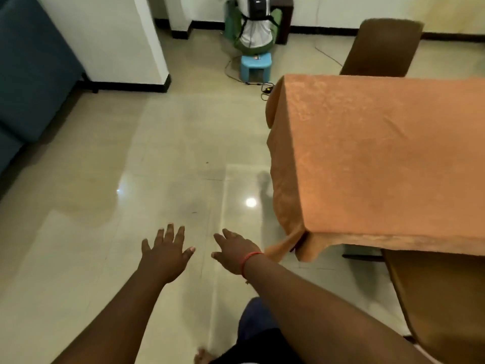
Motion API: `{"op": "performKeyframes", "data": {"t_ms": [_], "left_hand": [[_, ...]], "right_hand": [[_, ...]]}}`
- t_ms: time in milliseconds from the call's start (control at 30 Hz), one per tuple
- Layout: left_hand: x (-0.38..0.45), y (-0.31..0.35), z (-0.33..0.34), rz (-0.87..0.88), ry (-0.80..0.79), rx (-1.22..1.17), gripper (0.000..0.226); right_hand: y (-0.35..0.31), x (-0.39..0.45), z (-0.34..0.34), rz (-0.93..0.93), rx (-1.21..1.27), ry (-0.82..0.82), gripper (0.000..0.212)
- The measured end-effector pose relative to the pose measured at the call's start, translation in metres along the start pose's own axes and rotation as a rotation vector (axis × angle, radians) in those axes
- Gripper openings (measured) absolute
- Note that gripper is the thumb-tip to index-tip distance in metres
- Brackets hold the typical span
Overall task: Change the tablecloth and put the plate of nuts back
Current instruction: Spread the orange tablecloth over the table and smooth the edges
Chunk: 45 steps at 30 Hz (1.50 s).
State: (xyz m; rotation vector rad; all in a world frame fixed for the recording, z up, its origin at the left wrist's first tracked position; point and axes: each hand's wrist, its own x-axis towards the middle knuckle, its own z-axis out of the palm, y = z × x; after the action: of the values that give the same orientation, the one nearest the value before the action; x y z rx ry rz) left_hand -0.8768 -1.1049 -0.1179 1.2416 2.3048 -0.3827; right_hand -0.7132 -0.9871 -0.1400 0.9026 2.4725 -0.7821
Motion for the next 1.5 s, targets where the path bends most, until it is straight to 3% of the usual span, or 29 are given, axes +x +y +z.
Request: {"op": "performKeyframes", "data": {"t_ms": [400,567,800,1133,1500], "left_hand": [[0.257,0.031,-0.146,0.288,-0.031,0.106,0.073],[0.360,0.056,-0.224,0.346,-0.019,0.165,0.073],[0.480,0.171,-0.293,0.763,0.021,0.414,0.073],[0.475,0.324,-0.304,1.455,0.036,0.721,0.074],[0.362,0.350,-0.235,1.744,-0.038,0.962,0.072]], "right_hand": [[0.073,0.195,-0.139,0.234,0.107,0.055,0.061],[0.111,0.249,-0.225,0.310,0.191,0.217,0.059],[0.183,0.261,-0.279,0.707,0.319,0.533,0.048],[0.179,0.196,-0.262,1.363,0.648,0.654,0.050],[0.124,0.117,-0.170,1.701,0.841,0.676,0.056]]}}
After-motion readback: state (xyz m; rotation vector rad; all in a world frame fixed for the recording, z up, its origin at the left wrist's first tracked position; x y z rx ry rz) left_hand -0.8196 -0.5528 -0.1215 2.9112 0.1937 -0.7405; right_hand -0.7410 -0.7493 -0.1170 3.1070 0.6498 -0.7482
